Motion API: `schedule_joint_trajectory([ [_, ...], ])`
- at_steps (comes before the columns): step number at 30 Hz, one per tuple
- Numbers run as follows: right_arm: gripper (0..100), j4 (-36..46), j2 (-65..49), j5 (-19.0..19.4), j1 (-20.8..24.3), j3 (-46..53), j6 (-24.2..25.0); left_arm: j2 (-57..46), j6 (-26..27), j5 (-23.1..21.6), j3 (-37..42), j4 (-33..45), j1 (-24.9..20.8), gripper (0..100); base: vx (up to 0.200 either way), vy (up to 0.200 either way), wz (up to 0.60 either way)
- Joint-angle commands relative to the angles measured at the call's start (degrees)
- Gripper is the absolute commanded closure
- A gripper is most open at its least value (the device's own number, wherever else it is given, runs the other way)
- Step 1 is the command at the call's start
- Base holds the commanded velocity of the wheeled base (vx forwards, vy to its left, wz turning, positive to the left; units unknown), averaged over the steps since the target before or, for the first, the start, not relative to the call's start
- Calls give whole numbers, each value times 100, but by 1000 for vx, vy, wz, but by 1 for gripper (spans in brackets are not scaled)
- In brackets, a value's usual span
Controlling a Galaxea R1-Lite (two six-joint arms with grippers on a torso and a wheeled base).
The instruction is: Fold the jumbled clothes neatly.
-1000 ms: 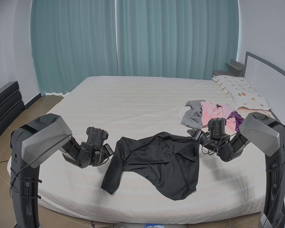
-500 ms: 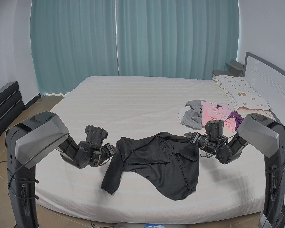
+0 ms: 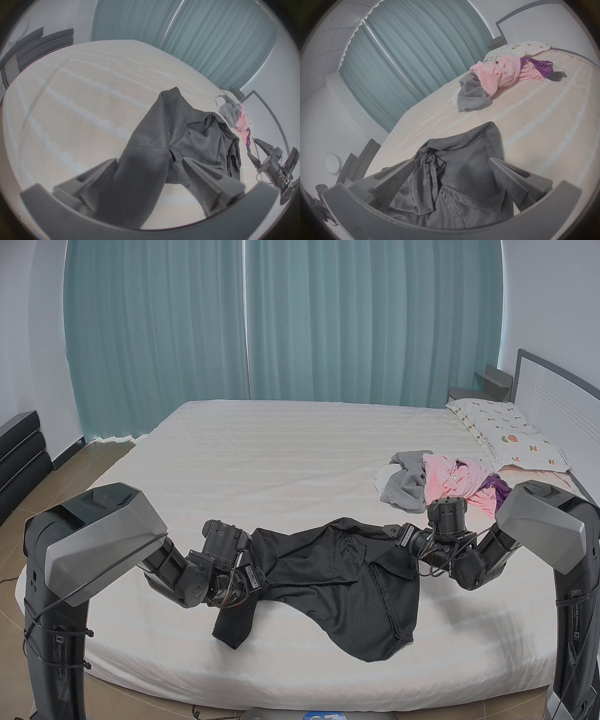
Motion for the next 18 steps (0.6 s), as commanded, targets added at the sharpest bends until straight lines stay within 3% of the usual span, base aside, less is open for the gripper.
schedule_joint_trajectory([
  [1,0,0,62,1,32,1,1,59,-3,6,7,12,-2,100,0,0,0],
  [8,0,0,132,10,58,1,18,-37,-3,50,-46,3,201,100,0,0,0],
  [9,0,8,150,10,76,62,27,-345,-12,42,-142,20,561,100,0,0,0],
  [18,0,79,238,10,401,132,-43,-661,-3,42,-151,266,1343,100,0,0,0],
])
